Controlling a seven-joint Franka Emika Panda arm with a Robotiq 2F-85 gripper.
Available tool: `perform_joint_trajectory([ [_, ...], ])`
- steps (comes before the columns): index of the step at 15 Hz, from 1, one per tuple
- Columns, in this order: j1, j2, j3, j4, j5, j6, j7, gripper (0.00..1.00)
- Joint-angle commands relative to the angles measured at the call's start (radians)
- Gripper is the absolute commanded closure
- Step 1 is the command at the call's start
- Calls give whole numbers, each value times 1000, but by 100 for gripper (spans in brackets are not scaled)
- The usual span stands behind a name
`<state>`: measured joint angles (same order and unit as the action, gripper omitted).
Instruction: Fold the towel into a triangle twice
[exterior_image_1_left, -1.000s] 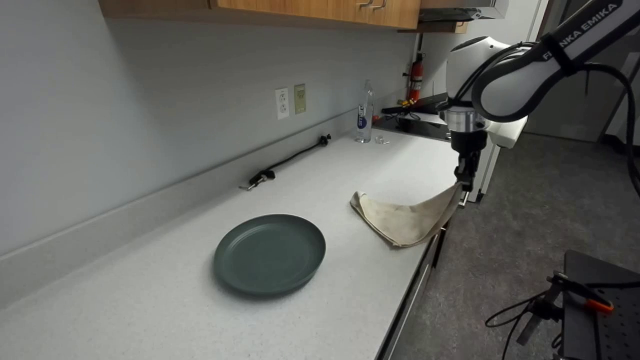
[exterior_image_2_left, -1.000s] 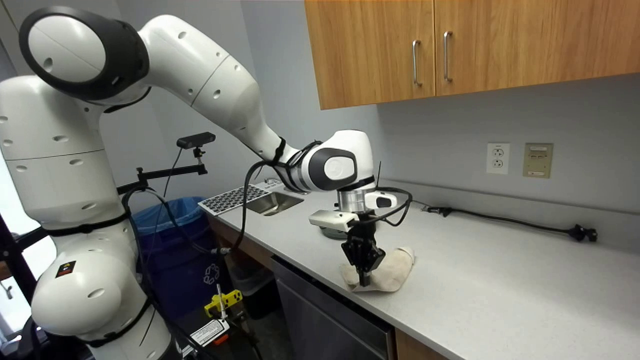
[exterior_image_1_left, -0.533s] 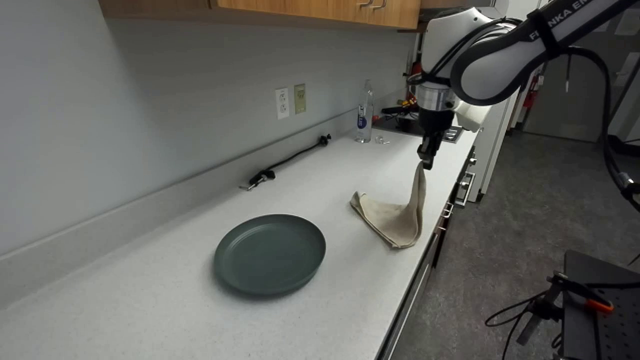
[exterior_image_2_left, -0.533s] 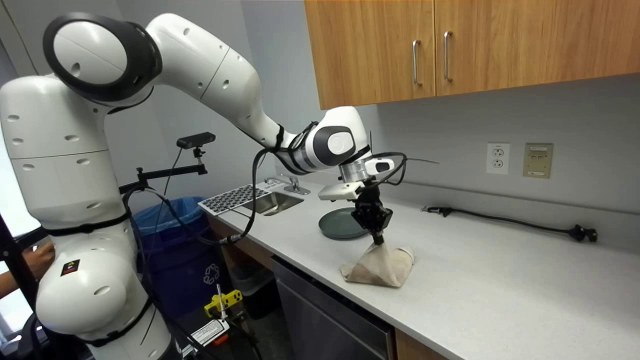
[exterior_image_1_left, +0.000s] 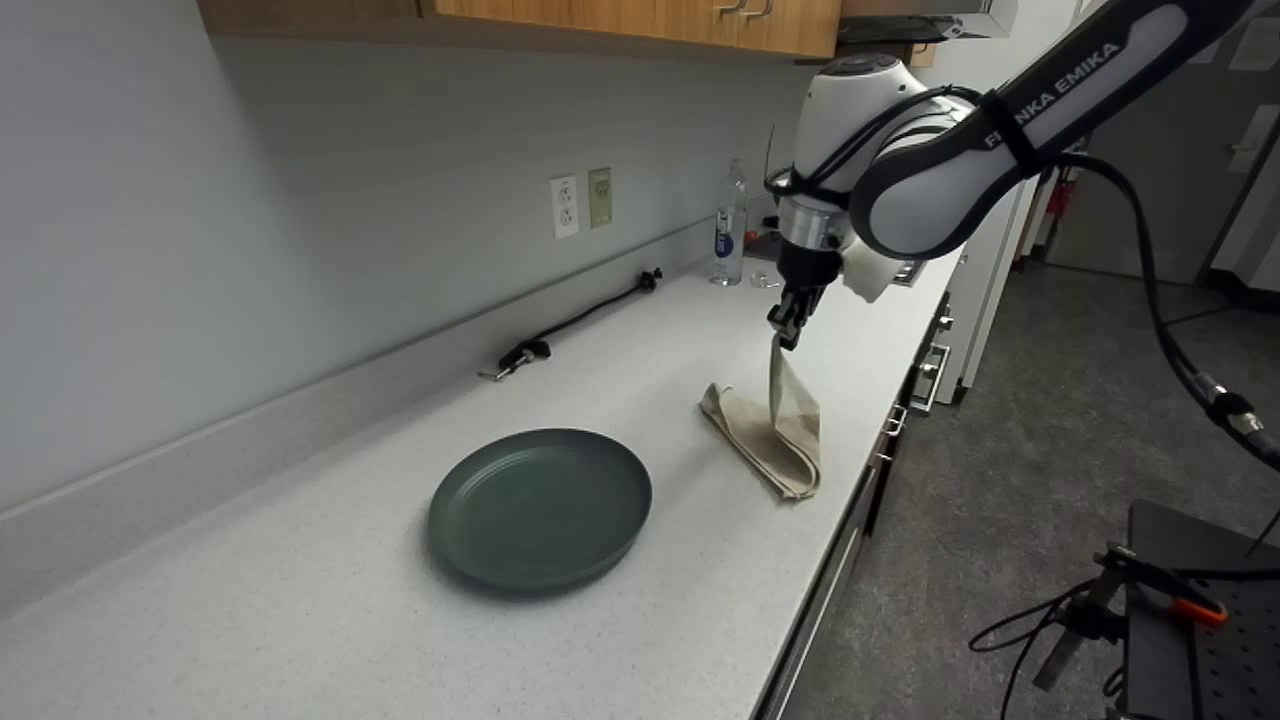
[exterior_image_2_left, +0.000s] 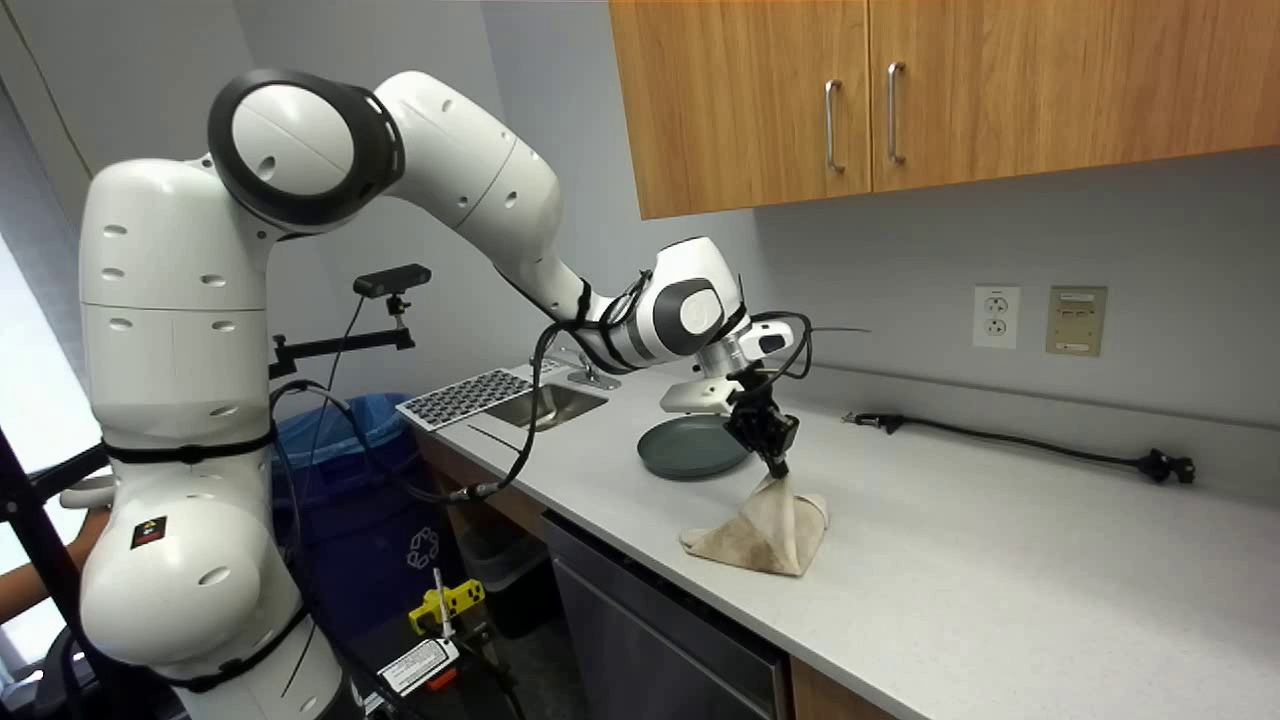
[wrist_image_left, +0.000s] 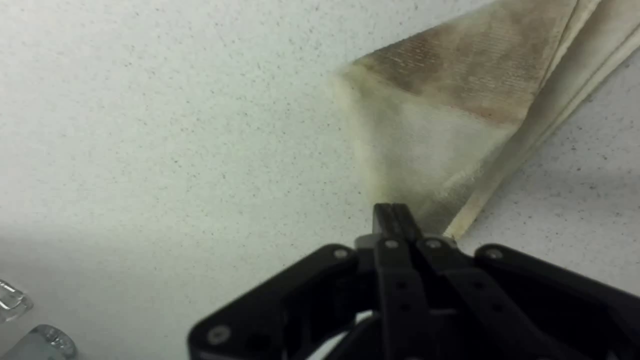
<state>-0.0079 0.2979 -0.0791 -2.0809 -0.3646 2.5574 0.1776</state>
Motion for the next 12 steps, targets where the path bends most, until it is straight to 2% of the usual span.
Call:
perform_joint_trajectory([
  [1, 35, 91, -10, 76, 11, 36, 27, 100],
  [6, 76, 157, -15, 140, 17, 73, 37, 100],
  [12, 100, 221, -46, 213, 15, 59, 63, 100],
])
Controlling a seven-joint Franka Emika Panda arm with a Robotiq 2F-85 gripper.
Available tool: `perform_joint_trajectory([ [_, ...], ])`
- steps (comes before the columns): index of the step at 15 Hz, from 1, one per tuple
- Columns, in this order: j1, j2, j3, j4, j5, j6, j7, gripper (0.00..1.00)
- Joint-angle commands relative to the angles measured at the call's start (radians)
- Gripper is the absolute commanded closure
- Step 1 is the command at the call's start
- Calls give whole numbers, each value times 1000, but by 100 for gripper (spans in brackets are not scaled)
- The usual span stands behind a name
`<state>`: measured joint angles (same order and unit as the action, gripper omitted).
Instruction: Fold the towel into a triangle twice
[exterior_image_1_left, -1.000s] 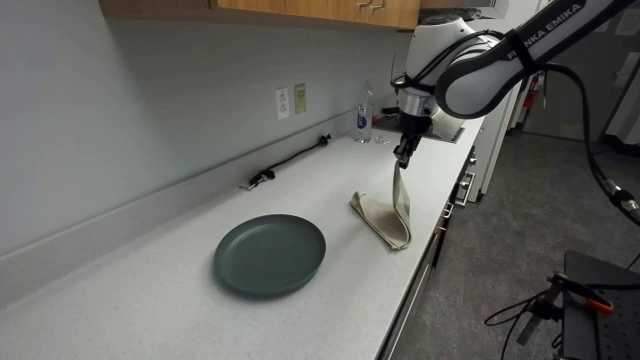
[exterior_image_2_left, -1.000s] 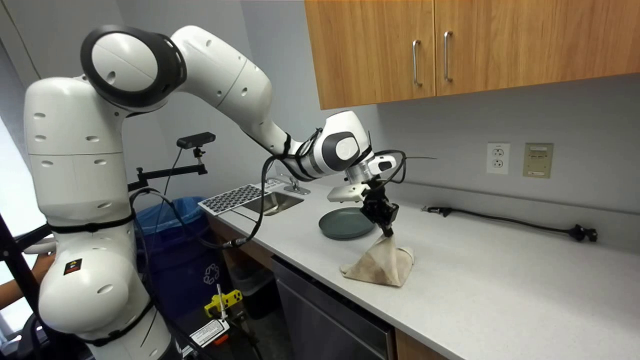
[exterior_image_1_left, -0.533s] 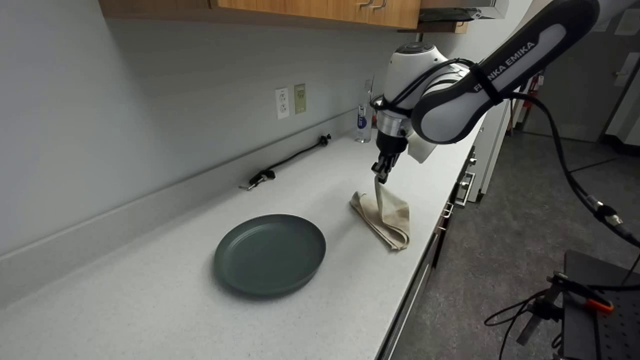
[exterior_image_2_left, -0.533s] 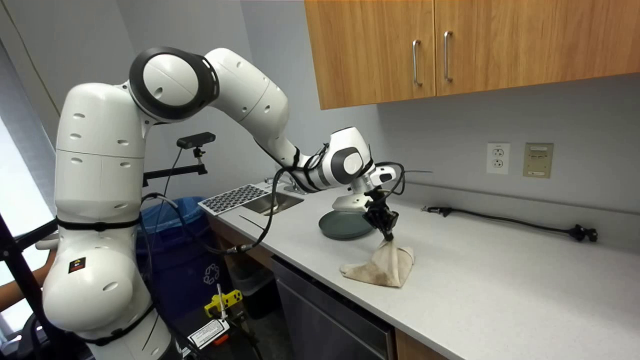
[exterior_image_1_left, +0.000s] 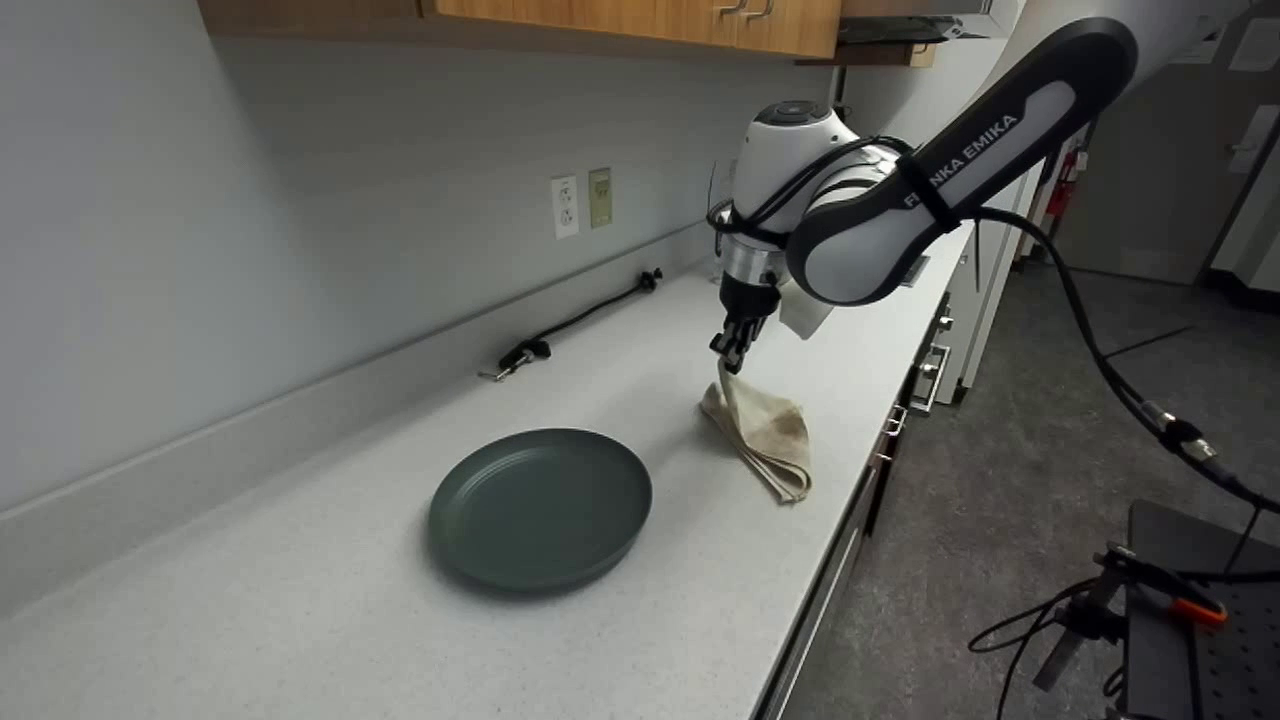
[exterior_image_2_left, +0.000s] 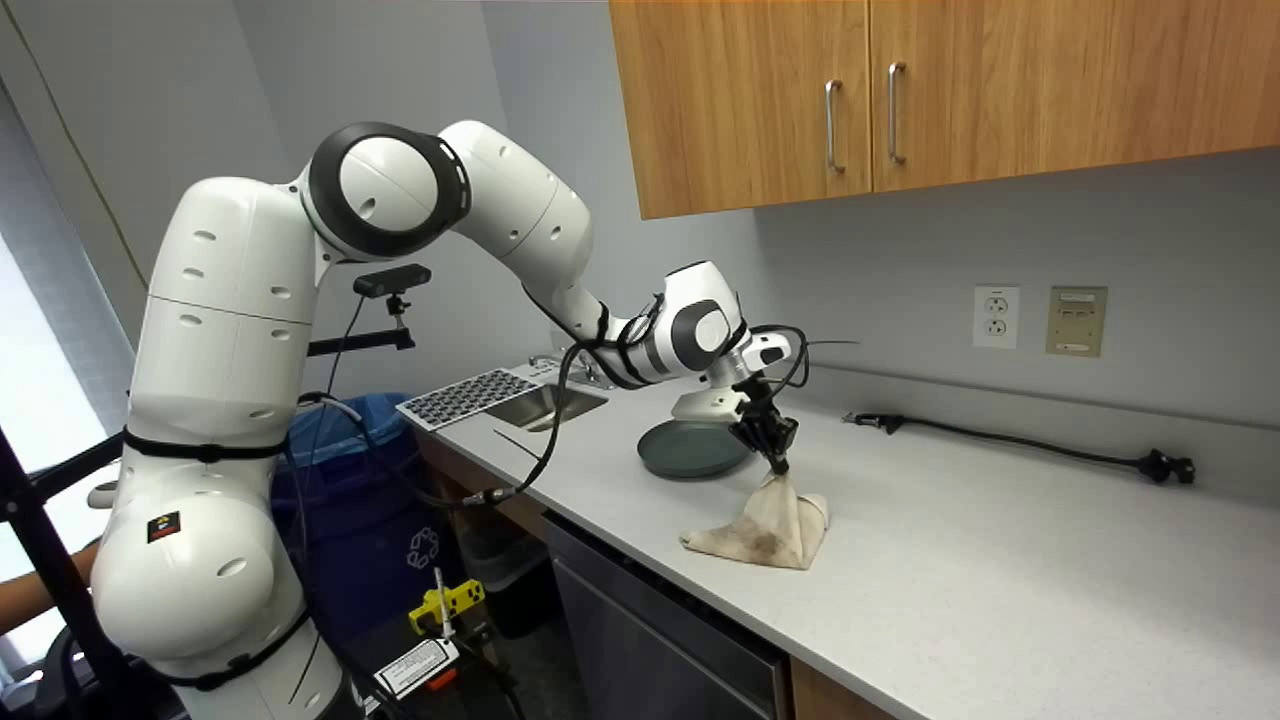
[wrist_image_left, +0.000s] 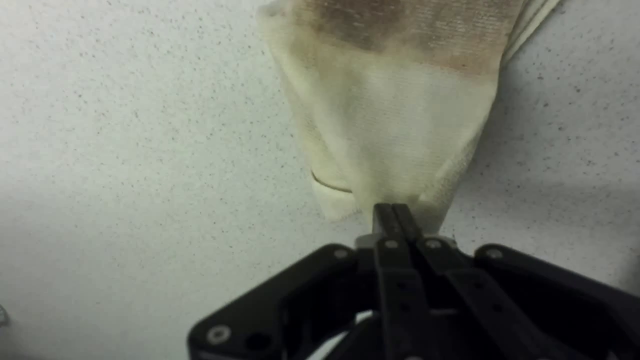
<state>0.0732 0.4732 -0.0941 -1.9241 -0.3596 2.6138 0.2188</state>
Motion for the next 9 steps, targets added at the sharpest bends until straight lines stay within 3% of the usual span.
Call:
perform_joint_trajectory([
  [1, 19, 53, -39, 64, 11, -1, 30, 73],
  [2, 19, 59, -46, 69, 10, -1, 35, 72],
  [9, 20, 30, -90, 32, 5, 5, 66, 21],
])
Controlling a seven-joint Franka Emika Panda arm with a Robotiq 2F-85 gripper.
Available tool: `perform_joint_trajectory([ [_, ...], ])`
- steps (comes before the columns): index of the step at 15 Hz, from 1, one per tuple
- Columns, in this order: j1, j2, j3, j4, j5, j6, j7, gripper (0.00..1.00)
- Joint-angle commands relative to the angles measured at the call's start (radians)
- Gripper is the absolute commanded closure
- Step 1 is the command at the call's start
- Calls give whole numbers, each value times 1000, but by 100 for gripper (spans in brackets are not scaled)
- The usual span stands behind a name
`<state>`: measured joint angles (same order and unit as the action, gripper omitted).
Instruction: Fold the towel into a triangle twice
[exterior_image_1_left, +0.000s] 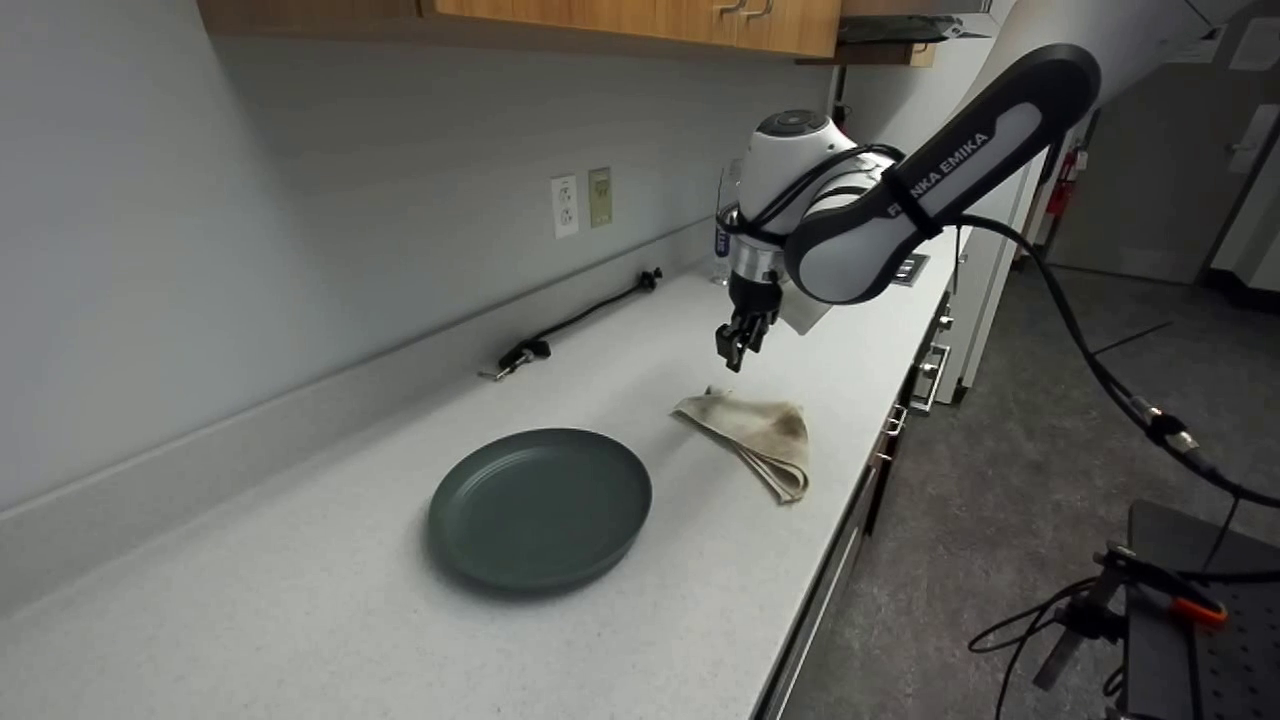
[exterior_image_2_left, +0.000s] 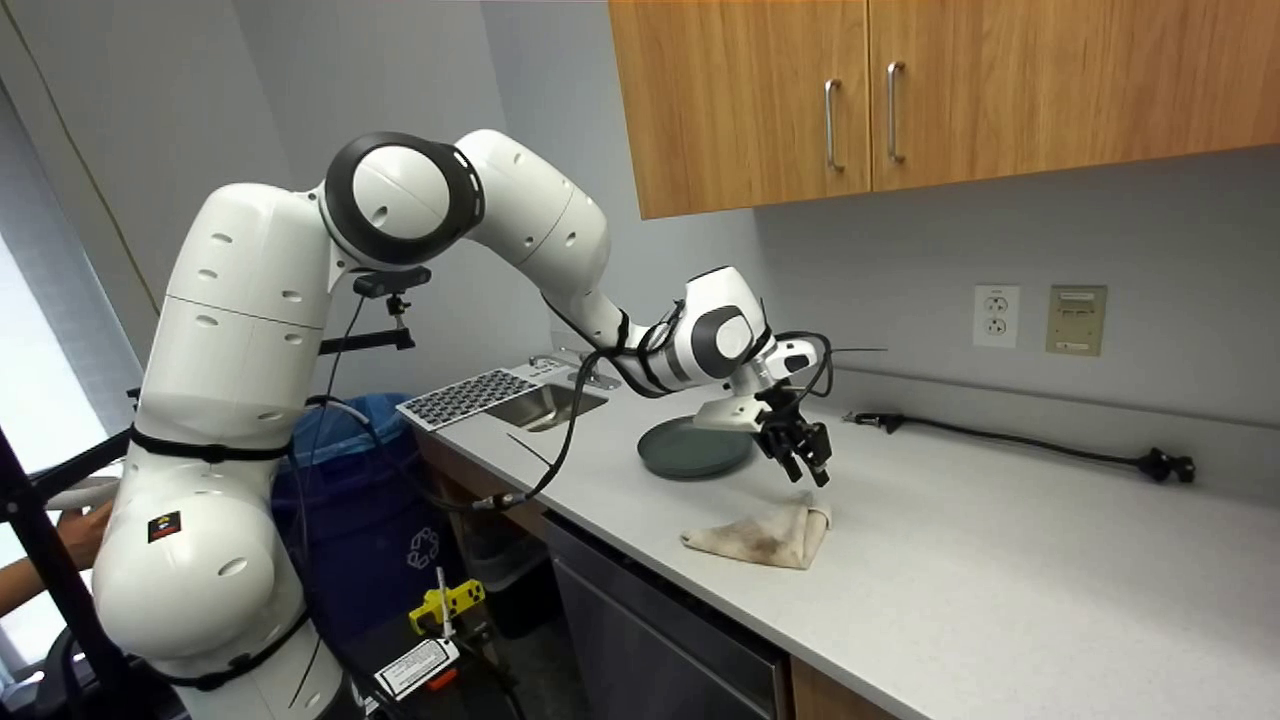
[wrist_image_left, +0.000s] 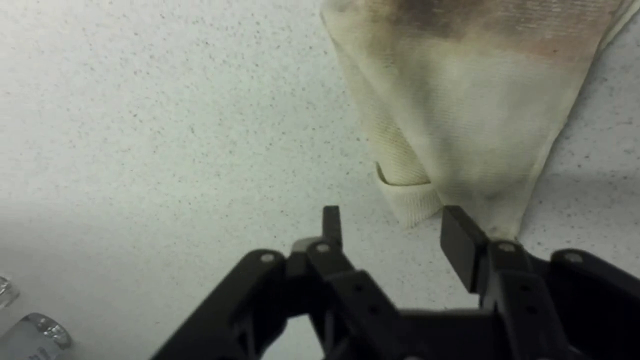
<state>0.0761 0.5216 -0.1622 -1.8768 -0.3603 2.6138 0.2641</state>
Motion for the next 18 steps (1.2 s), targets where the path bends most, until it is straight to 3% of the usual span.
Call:
perform_joint_trajectory([
  [1, 16, -35, -21, -32, 9, -7, 16, 12],
  [3, 17, -73, -22, -68, 9, -36, 12, 1],
  [4, 13, -91, -17, -83, 17, -55, 7, 0],
  [10, -20, -277, 14, -237, 57, -131, -26, 0],
  [18, -41, -512, 84, -400, 178, -101, -107, 0],
])
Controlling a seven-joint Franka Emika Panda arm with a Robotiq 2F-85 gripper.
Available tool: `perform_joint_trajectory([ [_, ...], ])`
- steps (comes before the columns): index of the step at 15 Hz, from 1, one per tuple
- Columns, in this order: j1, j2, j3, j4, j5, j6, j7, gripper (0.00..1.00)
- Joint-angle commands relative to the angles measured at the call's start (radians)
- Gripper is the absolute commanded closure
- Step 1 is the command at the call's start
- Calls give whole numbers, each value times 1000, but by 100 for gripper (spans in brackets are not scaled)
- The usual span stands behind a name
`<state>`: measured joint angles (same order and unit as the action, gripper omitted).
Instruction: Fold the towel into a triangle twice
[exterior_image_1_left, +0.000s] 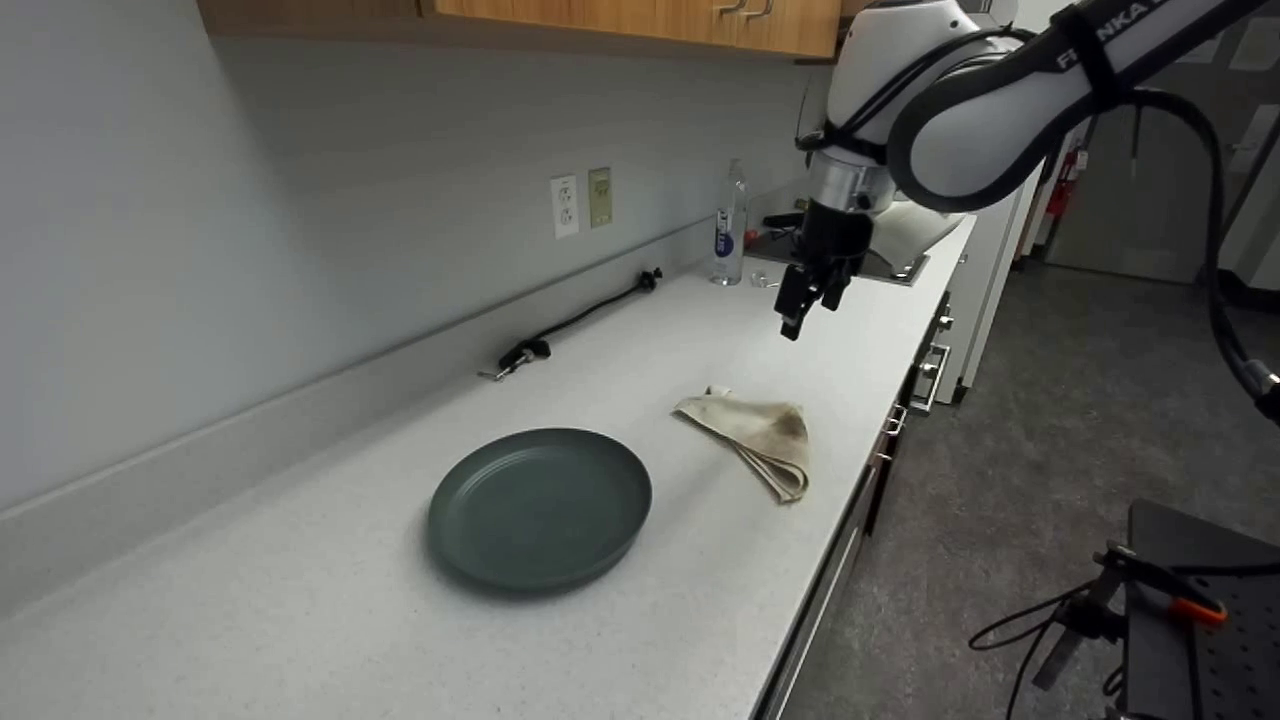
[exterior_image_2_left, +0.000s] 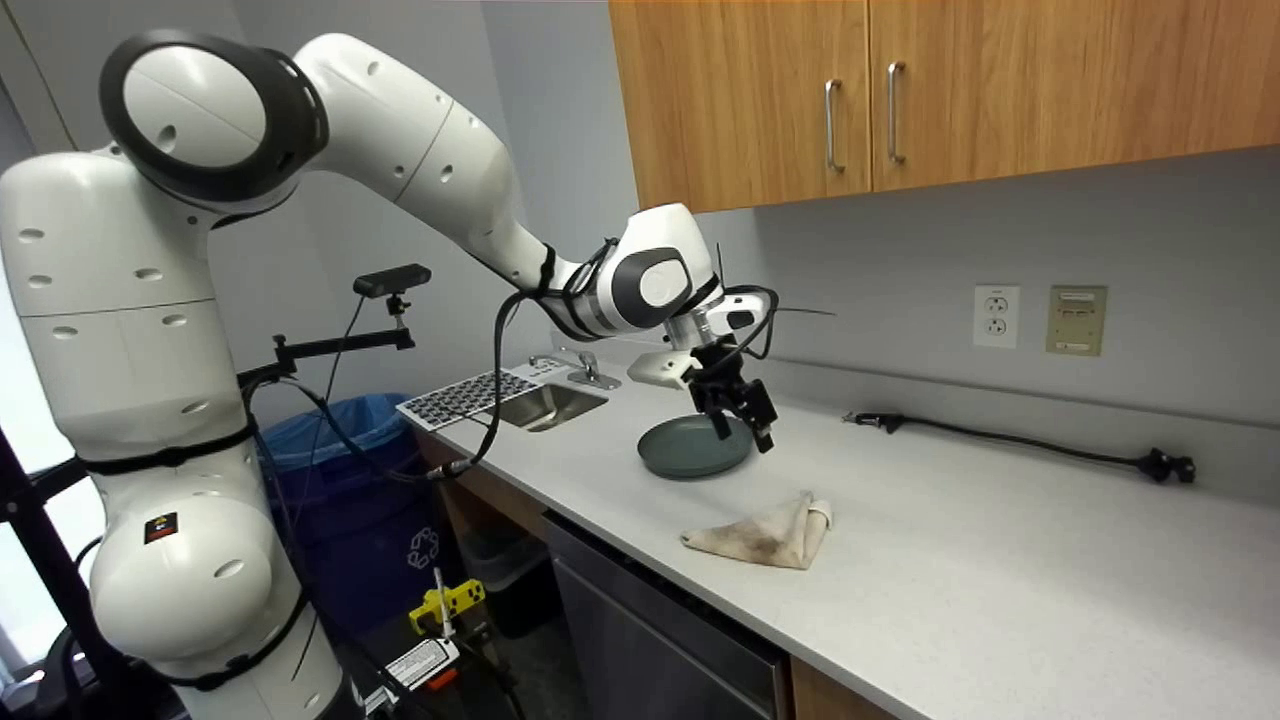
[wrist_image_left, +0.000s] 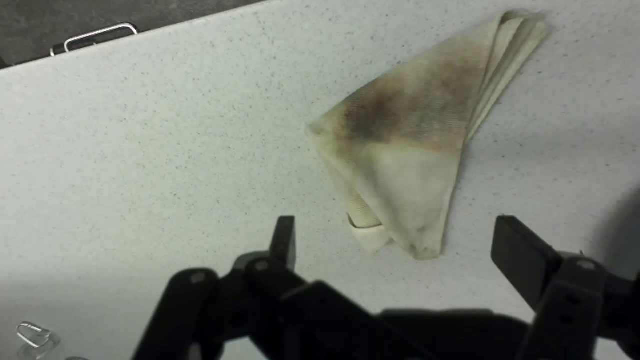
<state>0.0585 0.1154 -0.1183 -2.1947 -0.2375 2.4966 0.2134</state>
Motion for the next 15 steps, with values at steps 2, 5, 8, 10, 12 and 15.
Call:
perform_joint_trajectory([
  [2, -21, -149, 57, -110, 73, 27, -67, 0],
  [5, -17, -211, 81, -155, 90, 42, -74, 0],
  [8, -16, -268, 100, -211, 98, 69, -69, 0],
  [10, -17, -310, 108, -263, 104, 100, -61, 0],
  [12, -26, -256, 117, -209, 82, 74, -40, 0],
  [15, -28, -297, 120, -262, 85, 95, -42, 0],
])
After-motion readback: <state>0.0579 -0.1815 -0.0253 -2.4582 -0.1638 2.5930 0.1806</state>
